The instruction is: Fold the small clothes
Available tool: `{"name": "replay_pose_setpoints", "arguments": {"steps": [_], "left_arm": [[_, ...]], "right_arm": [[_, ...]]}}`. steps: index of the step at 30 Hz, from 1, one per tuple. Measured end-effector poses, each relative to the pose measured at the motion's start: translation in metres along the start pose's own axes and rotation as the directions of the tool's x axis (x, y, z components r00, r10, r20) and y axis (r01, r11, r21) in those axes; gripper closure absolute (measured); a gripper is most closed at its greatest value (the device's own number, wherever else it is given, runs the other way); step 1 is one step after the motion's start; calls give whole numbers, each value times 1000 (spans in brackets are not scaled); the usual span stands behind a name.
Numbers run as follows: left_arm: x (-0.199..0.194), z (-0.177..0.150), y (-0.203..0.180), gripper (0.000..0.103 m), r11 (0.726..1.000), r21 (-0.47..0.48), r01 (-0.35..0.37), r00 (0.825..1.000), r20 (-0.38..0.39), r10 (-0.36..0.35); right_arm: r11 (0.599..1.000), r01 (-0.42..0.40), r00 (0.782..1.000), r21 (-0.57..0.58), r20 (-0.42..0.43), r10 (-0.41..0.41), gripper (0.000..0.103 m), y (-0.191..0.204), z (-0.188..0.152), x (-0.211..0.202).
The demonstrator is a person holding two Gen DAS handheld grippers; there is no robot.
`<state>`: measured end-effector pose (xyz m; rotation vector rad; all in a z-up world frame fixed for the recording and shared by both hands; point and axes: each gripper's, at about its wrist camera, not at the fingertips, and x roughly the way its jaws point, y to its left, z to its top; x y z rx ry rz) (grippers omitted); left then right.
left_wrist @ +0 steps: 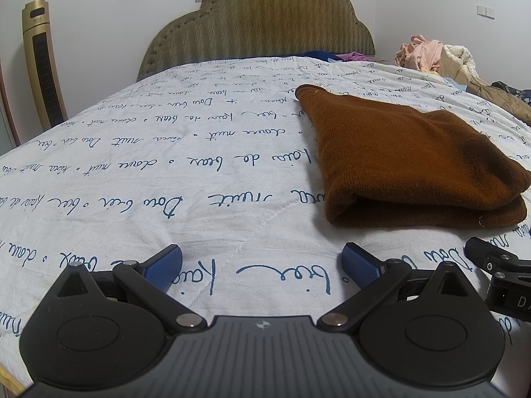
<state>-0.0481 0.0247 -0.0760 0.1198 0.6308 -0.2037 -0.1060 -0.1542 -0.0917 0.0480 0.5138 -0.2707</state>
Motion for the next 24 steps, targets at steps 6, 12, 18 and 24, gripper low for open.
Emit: {"name": "replay_pose_setpoints", "arguments": {"steps": [6, 12, 18, 24], "left_arm": [[0, 0, 0, 0, 1000, 0, 0, 1000, 0, 0], [0, 0, 0, 0, 1000, -1, 1, 1000, 0, -1], [-1, 0, 0, 0, 1000, 1, -1, 1000, 1, 1], [-2, 1, 1, 0, 1000, 3, -1, 1000, 3, 1]], "right_arm": [[1000, 0, 1000, 0, 0, 0, 0, 0, 0, 0], [1000, 0, 1000, 0, 0, 0, 0, 0, 0, 0], [1000, 0, 1000, 0, 0, 0, 0, 0, 0, 0], [1000, -2, 1000, 2, -2, 2, 0, 0, 0, 0]]}}
